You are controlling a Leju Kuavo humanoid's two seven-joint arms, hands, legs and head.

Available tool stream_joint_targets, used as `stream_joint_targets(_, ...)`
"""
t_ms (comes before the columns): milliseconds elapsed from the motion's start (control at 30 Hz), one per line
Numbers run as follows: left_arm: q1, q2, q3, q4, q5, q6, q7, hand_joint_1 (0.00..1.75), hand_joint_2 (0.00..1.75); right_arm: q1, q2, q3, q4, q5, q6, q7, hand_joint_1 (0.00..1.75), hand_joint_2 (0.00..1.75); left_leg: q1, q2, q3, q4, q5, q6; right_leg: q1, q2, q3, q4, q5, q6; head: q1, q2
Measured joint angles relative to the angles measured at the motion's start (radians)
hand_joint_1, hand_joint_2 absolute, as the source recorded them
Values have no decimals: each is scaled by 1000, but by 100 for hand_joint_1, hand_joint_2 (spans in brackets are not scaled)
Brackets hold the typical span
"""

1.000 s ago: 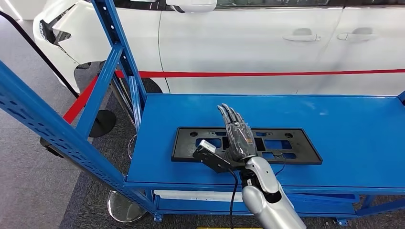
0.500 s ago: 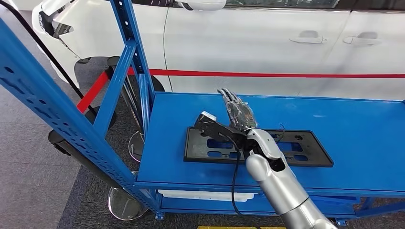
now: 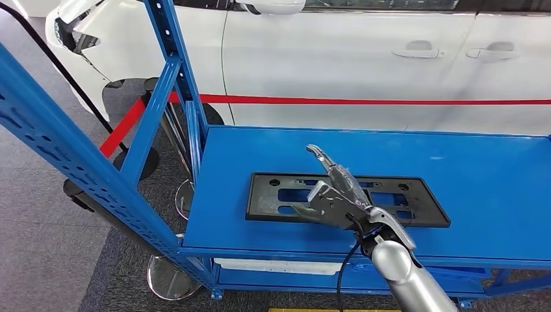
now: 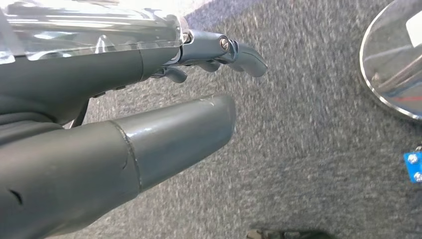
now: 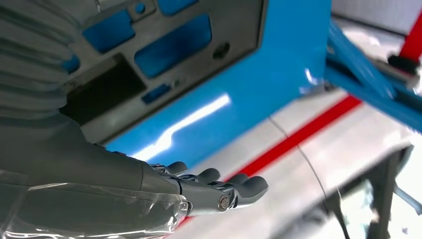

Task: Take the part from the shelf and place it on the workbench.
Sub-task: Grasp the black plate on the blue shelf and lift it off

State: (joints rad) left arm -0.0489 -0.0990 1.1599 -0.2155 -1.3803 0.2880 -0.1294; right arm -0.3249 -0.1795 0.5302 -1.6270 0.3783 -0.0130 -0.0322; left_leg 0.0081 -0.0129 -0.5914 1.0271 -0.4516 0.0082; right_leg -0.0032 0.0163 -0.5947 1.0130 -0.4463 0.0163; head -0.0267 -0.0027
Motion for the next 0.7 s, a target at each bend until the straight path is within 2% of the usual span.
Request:
stream_joint_targets(167, 36, -57, 6, -17, -14, 57, -13, 0, 0, 355, -15, -41, -240, 199, -190, -158, 0, 175, 1, -8, 5, -1, -7, 0, 0, -7, 8, 1, -8, 2, 3, 0)
stream_joint_targets(267, 42, -75, 14, -21, -14, 60, -20, 0, 0, 483, -15, -38, -330, 256, -259, -159, 0, 175, 2, -4, 6, -2, -10, -1, 1, -2, 8, 2, -10, 1, 3, 0)
stream_joint_targets(433, 36, -81, 28, -21, -16, 62, -31, 0, 0, 563, -15, -18, -381, 333, -313, -84, 0, 175, 2, -1, 9, -2, -11, -2, 1, 0, 9, 2, -11, 0, 3, 0)
stream_joint_targets(567, 31, -81, 32, -22, -40, 60, -23, 0, 0, 567, -7, 14, -365, 555, -341, 69, 0, 175, 2, 0, 10, -2, -10, -2, 1, 1, 10, 4, -11, 0, 3, 0)
stream_joint_targets(700, 27, -81, 31, -22, -71, 54, -11, 0, 0, 537, 33, 47, -289, 759, -378, 173, 0, 175, 2, 1, 12, -2, -10, -3, 1, 1, 11, 5, -11, 0, 3, 0)
